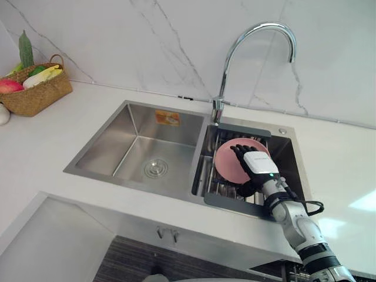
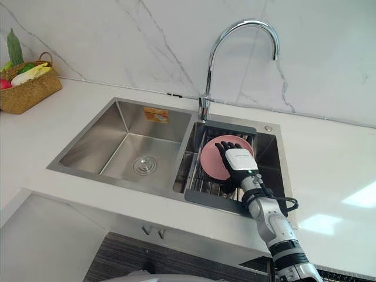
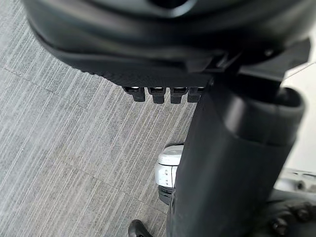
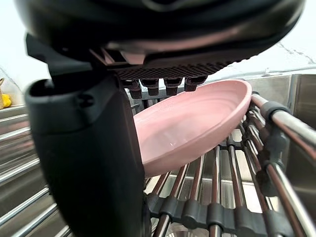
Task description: Walk over to the sink, pick up the cup, carry it to the dishwasher, place the cup inside the dishwasher, then close the dishwasher door
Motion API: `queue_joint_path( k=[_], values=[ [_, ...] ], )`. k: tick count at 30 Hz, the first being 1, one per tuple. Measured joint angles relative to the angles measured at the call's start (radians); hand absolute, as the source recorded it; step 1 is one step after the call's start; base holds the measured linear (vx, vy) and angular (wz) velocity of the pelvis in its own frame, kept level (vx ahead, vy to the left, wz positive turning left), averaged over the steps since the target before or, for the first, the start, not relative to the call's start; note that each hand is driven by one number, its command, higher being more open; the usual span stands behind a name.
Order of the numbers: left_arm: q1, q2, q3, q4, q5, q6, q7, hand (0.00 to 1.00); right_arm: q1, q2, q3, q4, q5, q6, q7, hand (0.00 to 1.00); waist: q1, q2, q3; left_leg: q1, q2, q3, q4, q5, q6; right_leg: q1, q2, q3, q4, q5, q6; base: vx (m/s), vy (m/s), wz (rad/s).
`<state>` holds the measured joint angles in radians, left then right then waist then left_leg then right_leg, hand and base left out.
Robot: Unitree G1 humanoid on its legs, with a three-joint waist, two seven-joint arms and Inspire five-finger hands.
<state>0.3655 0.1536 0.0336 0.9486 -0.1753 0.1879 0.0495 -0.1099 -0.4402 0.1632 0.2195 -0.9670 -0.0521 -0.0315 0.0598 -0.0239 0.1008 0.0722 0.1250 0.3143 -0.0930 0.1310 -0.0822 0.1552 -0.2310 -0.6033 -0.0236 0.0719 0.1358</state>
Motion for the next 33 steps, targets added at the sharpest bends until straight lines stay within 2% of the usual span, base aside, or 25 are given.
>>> queue_joint_path(
  k=[8,10,12,15,19,25,33],
  values=[
    [-0.001,-0.001,0.0,-0.001,0.0,0.0,-0.006,1.0,-0.006,-0.024,0.0,0.0,0.087,0.008,0.013,1.0,-0.002,0.005,0.003,-0.003,0.0,0.0,0.0,0.001,0.001,-0.001,0.0,0.0,0.0,0.002,-0.002,0.0,0.0,0.0],
    [-0.002,-0.004,0.001,-0.002,0.0,0.0,-0.006,1.0,-0.022,-0.037,-0.001,0.0,0.185,0.019,0.071,1.0,-0.004,0.01,0.006,-0.003,0.0,0.0,0.0,0.001,0.001,-0.001,0.0,0.001,0.0,0.003,-0.002,0.0,0.0,0.0],
    [-0.004,-0.007,0.001,-0.003,0.0,0.002,-0.008,1.0,-0.062,-0.061,-0.002,-0.003,0.376,0.085,0.193,1.0,-0.008,0.016,0.009,-0.002,0.0,0.001,0.0,0.001,0.001,-0.001,0.0,0.001,0.0,0.005,-0.005,0.0,0.0,0.0],
    [-0.004,-0.006,0.001,-0.004,0.0,0.006,-0.012,1.0,-0.114,-0.102,-0.004,-0.011,0.487,0.137,0.318,1.0,-0.008,0.017,0.009,0.0,0.001,0.002,0.0,0.004,0.003,0.0,0.002,0.002,0.0,0.008,-0.003,0.03,-0.011,-0.01],
    [-0.005,-0.006,0.001,-0.004,0.0,0.012,-0.012,1.0,-0.138,-0.109,-0.023,-0.01,0.502,0.137,0.376,1.0,-0.008,0.017,0.009,0.004,0.001,0.003,0.0,0.004,0.003,0.003,0.002,0.003,0.0,0.01,0.001,0.0,0.0,0.0],
    [-0.005,-0.006,0.0,-0.005,0.0,0.014,-0.013,1.0,-0.158,-0.103,-0.029,0.007,0.484,0.116,0.375,1.0,-0.002,0.017,0.009,0.008,0.001,0.002,0.0,0.004,0.003,0.007,0.002,0.002,0.0,0.01,0.001,0.0,0.0,0.0],
    [-0.006,-0.005,0.0,-0.008,0.0,0.014,-0.013,1.0,-0.167,-0.1,-0.029,0.006,0.285,0.053,0.366,1.0,0.002,0.014,0.01,0.007,0.001,0.002,0.0,0.003,0.003,0.007,0.002,0.002,-0.002,0.01,0.001,0.0,0.0,0.0]
  ],
)
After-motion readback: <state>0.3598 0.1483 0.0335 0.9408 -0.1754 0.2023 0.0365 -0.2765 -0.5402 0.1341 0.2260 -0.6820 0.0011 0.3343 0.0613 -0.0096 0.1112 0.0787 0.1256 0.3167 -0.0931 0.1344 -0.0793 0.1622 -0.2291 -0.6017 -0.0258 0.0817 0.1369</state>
